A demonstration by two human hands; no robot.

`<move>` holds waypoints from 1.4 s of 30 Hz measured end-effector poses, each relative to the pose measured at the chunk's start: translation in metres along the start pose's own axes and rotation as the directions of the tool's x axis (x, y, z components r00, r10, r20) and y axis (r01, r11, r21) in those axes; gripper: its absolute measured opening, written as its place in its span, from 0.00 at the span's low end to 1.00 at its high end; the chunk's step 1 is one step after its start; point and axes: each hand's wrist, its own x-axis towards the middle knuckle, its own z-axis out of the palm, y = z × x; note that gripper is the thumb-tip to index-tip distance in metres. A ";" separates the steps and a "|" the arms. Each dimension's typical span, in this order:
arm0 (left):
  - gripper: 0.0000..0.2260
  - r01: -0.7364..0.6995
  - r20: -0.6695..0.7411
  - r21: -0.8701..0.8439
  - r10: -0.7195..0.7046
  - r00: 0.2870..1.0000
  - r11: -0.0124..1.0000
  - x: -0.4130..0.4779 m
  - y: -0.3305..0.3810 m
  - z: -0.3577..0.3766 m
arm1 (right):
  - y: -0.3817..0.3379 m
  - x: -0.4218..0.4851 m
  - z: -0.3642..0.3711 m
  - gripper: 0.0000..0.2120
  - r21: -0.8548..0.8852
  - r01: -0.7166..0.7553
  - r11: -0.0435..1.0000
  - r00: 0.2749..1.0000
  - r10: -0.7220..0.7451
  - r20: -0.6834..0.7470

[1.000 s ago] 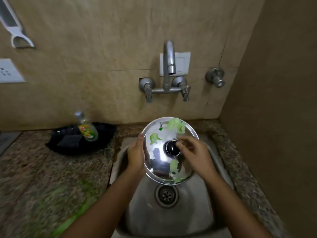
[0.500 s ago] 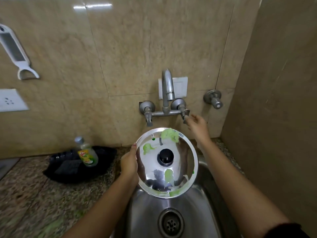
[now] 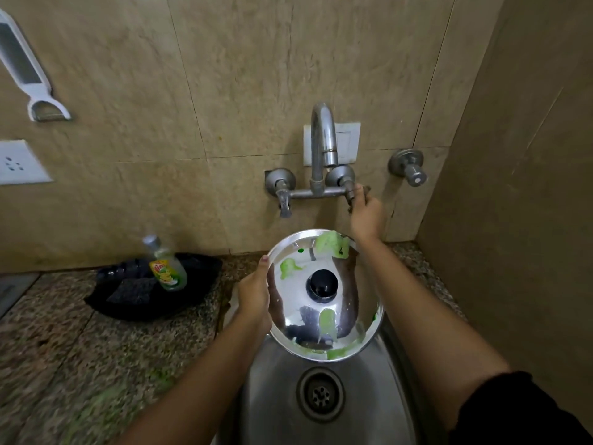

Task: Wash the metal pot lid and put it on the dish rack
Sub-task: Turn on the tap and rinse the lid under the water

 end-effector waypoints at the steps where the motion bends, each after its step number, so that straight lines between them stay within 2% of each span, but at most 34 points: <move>1: 0.14 0.000 -0.002 0.001 0.000 1.000 1.000 -0.002 0.000 0.000 | 0.000 0.000 0.000 0.22 0.006 -0.005 1.000 1.000 0.005 -0.005; 4: 0.16 0.010 -0.007 -0.005 -0.010 1.000 1.000 -0.004 0.000 0.000 | -0.002 0.000 -0.004 0.22 0.067 -0.029 0.997 0.999 0.028 0.016; 6: 0.15 0.027 0.008 -0.010 -0.027 1.000 1.000 -0.005 -0.001 -0.001 | 0.001 -0.006 -0.010 0.19 0.105 -0.066 0.992 0.994 0.056 0.097; 8: 0.15 0.045 0.018 -0.018 -0.045 0.999 0.999 -0.005 -0.003 -0.003 | 0.012 -0.025 -0.019 0.20 0.030 -0.073 0.997 0.978 0.066 0.200; 10: 0.15 0.049 0.007 -0.017 -0.048 0.999 0.999 -0.003 -0.003 -0.003 | 0.021 -0.053 -0.030 0.26 -0.202 0.075 0.976 0.955 -0.012 0.296; 12: 0.15 0.041 -0.009 -0.014 -0.041 0.999 0.999 -0.001 0.000 0.000 | 0.021 -0.078 -0.033 0.26 -0.400 0.322 0.858 0.891 -0.132 0.434; 15: 0.15 0.013 0.015 0.023 -0.013 1.000 1.000 -0.005 0.001 0.007 | 0.014 -0.100 -0.026 0.30 -0.451 0.637 0.626 0.699 -0.222 0.680; 17: 0.14 0.009 0.038 0.043 -0.011 0.999 0.999 -0.008 0.001 0.010 | 0.012 -0.107 -0.023 0.32 -0.446 0.746 0.495 0.603 -0.218 0.767; 18: 0.15 0.013 0.039 0.046 -0.015 0.999 0.999 -0.008 0.001 0.010 | 0.011 -0.105 -0.026 0.32 -0.458 0.747 0.482 0.606 -0.210 0.767; 21: 0.18 0.049 0.031 0.039 -0.050 0.998 0.998 -0.004 0.001 0.009 | 0.010 -0.096 -0.037 0.33 -0.561 0.654 0.507 0.714 -0.170 0.679; 22: 0.17 0.055 0.033 0.034 -0.056 0.998 0.998 -0.005 0.002 0.009 | 0.010 -0.097 -0.037 0.33 -0.563 0.660 0.498 0.709 -0.164 0.686; 25: 0.16 0.056 0.061 -0.002 -0.056 0.997 0.998 -0.006 0.003 0.010 | 0.011 -0.112 -0.029 0.34 -0.454 0.780 0.431 0.568 -0.183 0.803; 26: 0.16 0.064 0.066 -0.016 -0.063 0.996 0.998 -0.006 0.003 0.011 | 0.013 -0.112 -0.028 0.35 -0.448 0.788 0.423 0.561 -0.192 0.805; 29: 0.16 0.100 0.060 -0.051 -0.097 0.993 0.994 -0.004 0.002 0.012 | 0.020 -0.097 -0.035 0.31 -0.578 0.681 0.450 0.712 -0.218 0.668; 30: 0.16 0.111 0.054 -0.050 -0.108 0.993 0.993 -0.004 0.001 0.012 | 0.022 -0.097 -0.038 0.30 -0.589 0.679 0.439 0.718 -0.228 0.658; 33: 0.16 0.140 0.074 -0.038 -0.137 0.988 0.989 -0.001 -0.003 0.013 | 0.027 -0.111 -0.029 0.26 -0.496 0.794 0.350 0.594 -0.279 0.754; 34: 0.17 0.167 0.095 -0.046 -0.162 0.982 0.985 0.000 -0.005 0.014 | 0.027 -0.113 -0.024 0.24 -0.491 0.808 0.325 0.581 -0.300 0.757; 36: 0.18 0.205 0.129 -0.054 -0.196 0.972 0.977 0.001 -0.007 0.018 | 0.022 -0.111 -0.018 0.23 -0.548 0.779 0.305 0.626 -0.323 0.710; 37: 0.18 0.214 0.142 -0.052 -0.205 0.968 0.976 0.001 -0.008 0.020 | 0.022 -0.113 -0.017 0.23 -0.562 0.783 0.266 0.622 -0.327 0.712; 38: 0.18 0.222 0.147 -0.056 -0.212 0.966 0.973 0.003 -0.007 0.020 | 0.024 -0.119 -0.018 0.25 -0.541 0.813 0.215 0.581 -0.331 0.743; 40: 0.22 0.238 0.132 -0.074 -0.227 0.965 0.968 0.005 -0.004 0.019 | 0.037 -0.135 -0.028 0.28 -0.410 0.903 0.128 0.427 -0.356 0.831; 41: 0.24 0.245 0.104 -0.081 -0.236 0.966 0.966 0.009 -0.003 0.017 | 0.044 -0.140 -0.036 0.27 -0.348 0.929 0.124 0.369 -0.371 0.852; 42: 0.24 0.240 0.069 -0.094 -0.235 0.970 0.966 0.011 -0.002 0.015 | 0.051 -0.141 -0.044 0.25 -0.326 0.933 0.152 0.360 -0.373 0.855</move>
